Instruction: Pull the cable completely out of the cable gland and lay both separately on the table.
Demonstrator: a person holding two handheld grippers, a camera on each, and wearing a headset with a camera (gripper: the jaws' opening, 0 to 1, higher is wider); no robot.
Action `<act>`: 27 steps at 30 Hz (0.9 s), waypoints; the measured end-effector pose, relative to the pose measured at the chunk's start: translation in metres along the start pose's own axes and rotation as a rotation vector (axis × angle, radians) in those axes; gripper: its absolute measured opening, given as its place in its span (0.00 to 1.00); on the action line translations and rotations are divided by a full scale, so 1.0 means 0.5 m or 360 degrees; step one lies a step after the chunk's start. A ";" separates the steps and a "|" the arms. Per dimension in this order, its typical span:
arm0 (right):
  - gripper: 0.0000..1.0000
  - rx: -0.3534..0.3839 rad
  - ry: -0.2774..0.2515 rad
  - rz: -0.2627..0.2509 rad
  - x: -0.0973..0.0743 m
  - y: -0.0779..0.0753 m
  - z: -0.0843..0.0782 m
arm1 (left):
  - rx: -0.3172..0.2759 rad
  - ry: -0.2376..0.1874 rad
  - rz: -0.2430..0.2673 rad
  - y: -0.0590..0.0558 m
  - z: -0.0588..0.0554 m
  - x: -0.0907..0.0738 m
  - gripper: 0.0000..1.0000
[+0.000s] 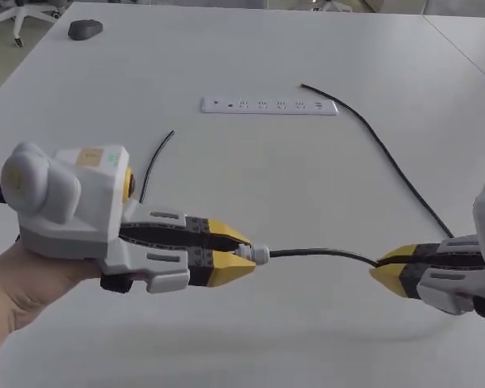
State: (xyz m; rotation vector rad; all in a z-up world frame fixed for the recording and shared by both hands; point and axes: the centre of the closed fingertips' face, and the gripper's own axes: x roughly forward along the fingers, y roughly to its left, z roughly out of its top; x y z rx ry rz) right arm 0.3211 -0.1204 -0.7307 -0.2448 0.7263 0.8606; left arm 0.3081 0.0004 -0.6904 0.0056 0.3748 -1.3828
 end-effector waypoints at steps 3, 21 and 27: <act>0.14 0.0028 -0.0081 0.0106 0.002 0.031 0.031 | 0.0006 0.0004 0.0001 0.001 0.001 0.002 0.15; 0.12 -0.0414 -0.0095 0.0339 0.049 0.171 0.115 | 0.0040 0.0035 -0.0043 -0.019 0.002 0.014 0.15; 0.03 -0.0505 -0.0081 0.0321 0.055 0.171 0.111 | 0.0042 0.0034 -0.0053 -0.024 0.003 0.017 0.15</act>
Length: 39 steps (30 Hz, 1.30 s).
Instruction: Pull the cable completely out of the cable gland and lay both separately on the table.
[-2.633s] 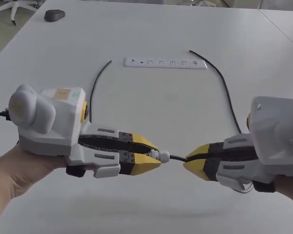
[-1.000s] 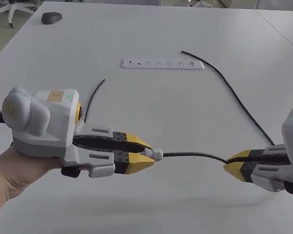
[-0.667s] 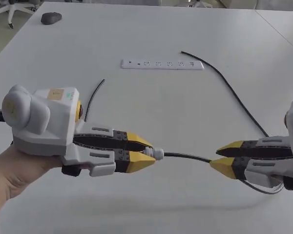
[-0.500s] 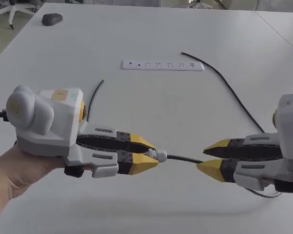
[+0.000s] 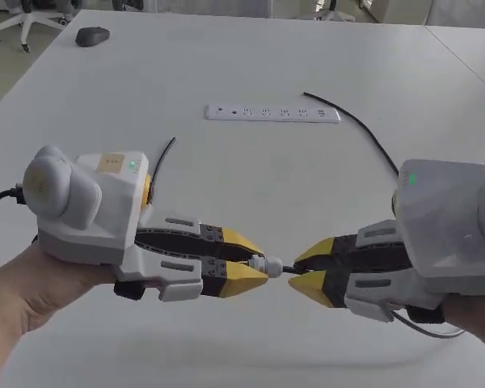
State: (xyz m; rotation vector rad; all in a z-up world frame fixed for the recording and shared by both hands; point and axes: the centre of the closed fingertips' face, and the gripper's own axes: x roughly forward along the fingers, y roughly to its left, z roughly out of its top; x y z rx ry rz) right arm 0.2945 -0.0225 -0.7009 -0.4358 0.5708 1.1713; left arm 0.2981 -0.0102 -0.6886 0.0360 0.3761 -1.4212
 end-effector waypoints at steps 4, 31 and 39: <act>0.01 0.0016 0.0008 0.0004 -0.001 -0.002 -0.005 | -0.0001 0.0003 0.0001 -0.002 -0.002 0.002 0.15; 0.00 0.0166 0.0089 -0.0171 -0.037 -0.058 -0.073 | -0.0013 -0.0024 0.0064 0.021 0.002 -0.007 0.15; 0.00 0.0279 0.0091 -0.0264 -0.058 -0.085 -0.107 | -0.0019 -0.0034 0.0065 0.022 0.003 -0.004 0.15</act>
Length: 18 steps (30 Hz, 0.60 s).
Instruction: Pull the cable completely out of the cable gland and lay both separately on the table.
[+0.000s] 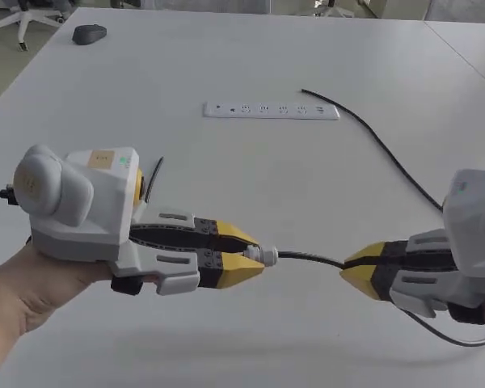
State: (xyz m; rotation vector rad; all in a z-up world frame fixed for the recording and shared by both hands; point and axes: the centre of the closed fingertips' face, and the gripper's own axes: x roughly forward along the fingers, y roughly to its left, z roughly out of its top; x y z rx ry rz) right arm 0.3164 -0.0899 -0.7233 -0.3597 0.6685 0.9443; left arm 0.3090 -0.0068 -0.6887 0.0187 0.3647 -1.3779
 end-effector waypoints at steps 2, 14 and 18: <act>0.00 0.0028 0.0004 -0.0018 -0.004 -0.007 -0.006 | -0.0002 0.0002 0.0001 0.001 -0.001 0.000 0.15; 0.00 0.0140 0.0060 -0.0118 -0.023 -0.056 -0.050 | 0.0005 0.0012 0.0011 0.006 -0.004 -0.002 0.15; 0.00 0.0161 0.0061 -0.0124 -0.026 -0.059 -0.058 | 0.0002 0.0019 0.0014 0.007 -0.006 -0.002 0.15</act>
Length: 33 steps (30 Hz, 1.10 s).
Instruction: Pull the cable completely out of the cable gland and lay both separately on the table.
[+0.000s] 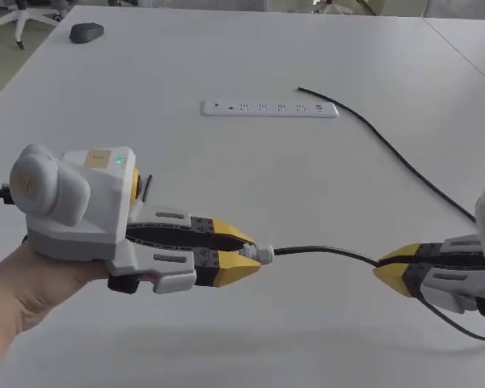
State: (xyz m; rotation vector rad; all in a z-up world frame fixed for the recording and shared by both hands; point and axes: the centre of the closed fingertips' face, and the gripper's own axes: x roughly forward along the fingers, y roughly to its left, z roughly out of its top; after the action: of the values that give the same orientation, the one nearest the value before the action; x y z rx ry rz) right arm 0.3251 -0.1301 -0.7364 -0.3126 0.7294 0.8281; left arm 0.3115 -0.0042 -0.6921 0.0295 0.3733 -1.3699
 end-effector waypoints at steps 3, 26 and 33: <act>0.00 0.0005 0.0036 -0.0012 0.004 -0.001 -0.012 | -0.0018 0.0005 0.0002 0.001 -0.003 0.001 0.15; 0.13 -0.0045 -0.0009 0.0085 0.008 0.027 0.014 | -0.0030 -0.0013 0.0024 0.016 -0.001 0.000 0.15; 0.17 -0.0158 -0.0205 0.0263 0.002 0.100 0.108 | -0.0037 -0.0025 0.0005 0.012 0.007 0.005 0.15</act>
State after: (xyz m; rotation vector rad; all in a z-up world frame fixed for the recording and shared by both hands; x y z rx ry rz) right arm 0.3126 -0.0691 -0.6974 -0.2875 0.5999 1.0339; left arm 0.3185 -0.0060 -0.6909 0.0001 0.3760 -1.3619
